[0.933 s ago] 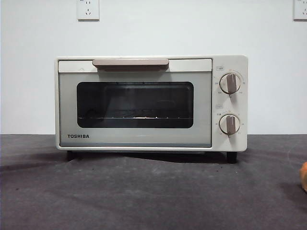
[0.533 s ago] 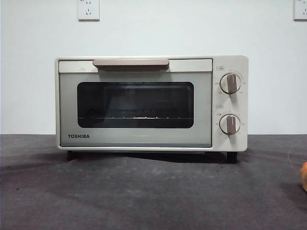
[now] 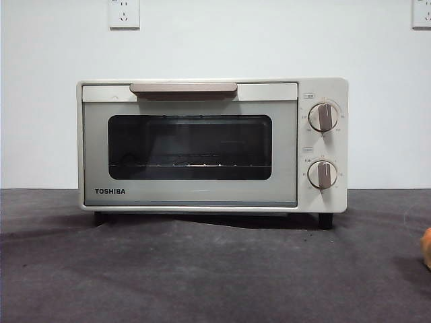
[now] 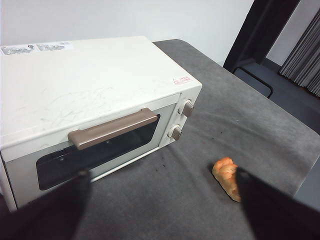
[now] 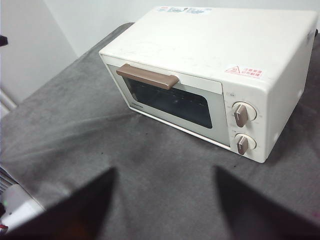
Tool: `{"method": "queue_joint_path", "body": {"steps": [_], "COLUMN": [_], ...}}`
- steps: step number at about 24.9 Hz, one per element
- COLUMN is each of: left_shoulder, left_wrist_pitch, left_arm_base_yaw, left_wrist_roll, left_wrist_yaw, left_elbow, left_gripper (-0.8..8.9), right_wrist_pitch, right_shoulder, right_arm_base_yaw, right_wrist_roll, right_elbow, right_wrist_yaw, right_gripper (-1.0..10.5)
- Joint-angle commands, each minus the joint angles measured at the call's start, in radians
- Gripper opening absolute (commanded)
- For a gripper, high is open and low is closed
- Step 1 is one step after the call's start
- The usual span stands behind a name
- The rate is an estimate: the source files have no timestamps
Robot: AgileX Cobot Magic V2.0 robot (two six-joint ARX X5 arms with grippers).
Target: The left arm flap open the oven, the right arm pick bread and place it into oven, the left arm flap close the oven
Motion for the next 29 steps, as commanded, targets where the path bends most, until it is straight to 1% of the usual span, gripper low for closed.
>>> {"method": "queue_joint_path", "body": {"steps": [1,4,8,13,18,21,26,29], "left_shoulder": [0.005,0.005,0.005,0.005,0.005,0.005,0.005,0.005], "left_wrist_pitch": [0.011,0.01,0.008,-0.01,-0.027,-0.033,-0.044,-0.045], "left_arm_base_yaw": [-0.006,-0.006,-0.008,-0.011,-0.011,-0.011,-0.011,-0.011], "left_wrist_roll": [-0.007,-0.015,-0.015,-0.014,-0.014,-0.014,-0.014,-0.014], "left_wrist_yaw": [0.003,0.003,0.008,0.01,0.01,0.01,0.01,0.01], "left_elbow": [0.02,0.02,0.02,0.019,0.019,0.019,0.019,0.019], "left_gripper": [5.59,5.59,5.59,5.58,5.58,5.58,5.58,5.58], "right_wrist_pitch": [0.011,0.011,0.004,-0.075,-0.202,-0.244,-0.22,-0.167], "right_shoulder": [0.005,0.005,0.009,0.06,0.164,0.233,0.304,0.329], "right_arm_base_yaw": [0.004,0.004,0.004,0.004,0.004,0.004,0.004,0.004], "right_wrist_roll": [0.048,0.07,0.084,0.106,0.11,0.109,0.111,0.138], "right_elbow": [0.018,0.018,0.018,0.017,0.017,0.01,-0.063,-0.148], "right_wrist_yaw": [0.0,0.0,0.003,0.109,0.189,0.229,0.268,0.272], "right_gripper": [5.2,5.5,5.5,5.5,5.5,5.5,5.5,5.5]}}
